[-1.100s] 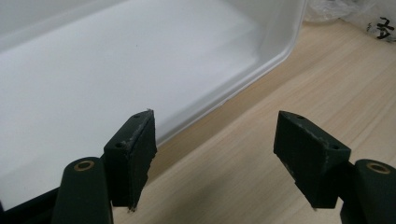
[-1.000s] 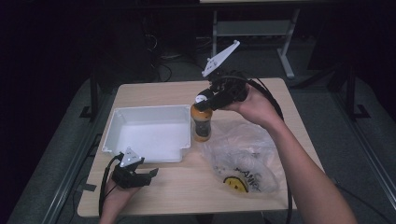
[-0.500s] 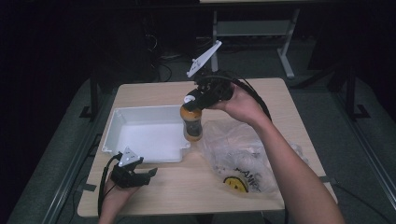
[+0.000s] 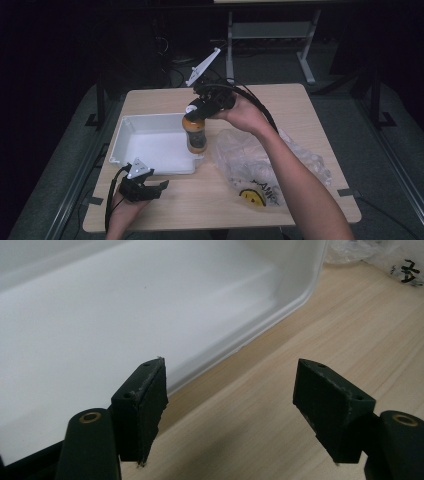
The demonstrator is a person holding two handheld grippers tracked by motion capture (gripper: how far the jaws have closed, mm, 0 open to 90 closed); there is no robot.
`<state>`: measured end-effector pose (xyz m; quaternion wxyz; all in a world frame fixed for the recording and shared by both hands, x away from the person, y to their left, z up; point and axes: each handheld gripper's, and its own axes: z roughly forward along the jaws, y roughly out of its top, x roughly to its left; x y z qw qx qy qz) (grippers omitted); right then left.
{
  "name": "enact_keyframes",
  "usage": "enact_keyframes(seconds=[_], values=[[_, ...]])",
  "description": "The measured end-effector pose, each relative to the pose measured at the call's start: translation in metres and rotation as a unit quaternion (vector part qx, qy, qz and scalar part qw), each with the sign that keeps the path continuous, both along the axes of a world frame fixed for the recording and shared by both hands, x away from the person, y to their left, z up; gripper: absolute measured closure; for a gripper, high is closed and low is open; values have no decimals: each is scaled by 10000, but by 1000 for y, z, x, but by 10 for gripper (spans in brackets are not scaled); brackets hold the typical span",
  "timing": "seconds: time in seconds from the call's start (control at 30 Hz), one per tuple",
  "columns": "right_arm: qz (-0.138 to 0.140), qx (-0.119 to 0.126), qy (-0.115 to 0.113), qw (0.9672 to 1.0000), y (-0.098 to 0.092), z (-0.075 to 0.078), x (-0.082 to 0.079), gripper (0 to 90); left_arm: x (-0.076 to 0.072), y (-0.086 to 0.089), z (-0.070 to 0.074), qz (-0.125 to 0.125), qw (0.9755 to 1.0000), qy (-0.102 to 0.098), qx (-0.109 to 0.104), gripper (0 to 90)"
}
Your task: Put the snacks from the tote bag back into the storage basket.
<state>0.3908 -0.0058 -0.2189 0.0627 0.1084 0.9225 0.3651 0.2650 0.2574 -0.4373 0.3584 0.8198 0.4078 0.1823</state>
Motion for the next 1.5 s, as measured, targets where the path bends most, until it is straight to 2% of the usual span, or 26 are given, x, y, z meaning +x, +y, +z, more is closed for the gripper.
enact_keyframes(seconds=[0.6, 0.67, 1.0, 1.27, 1.5], values=[[68, -72, 32, 9999, 16, -3, 5, 589, -1, 1, 1, 23, 10000, 7, -48, 294], [70, -91, 17, 9999, 18, -4, 7, 589, -1, 1, 2, 44, 10000, -44, -34, 294], [69, -100, 86, 9999, 29, -12, 10, 589, -1, 2, 2, 26, 10000, -21, -49, 294], [120, -102, 35, 9999, 35, -19, 15, 589, -2, 2, 2, 24, 10000, -11, -42, 294], [5, -85, 82, 9999, 34, -26, 18, 589, -2, 1, 2, -24, 10000, -8, -4, 294]])
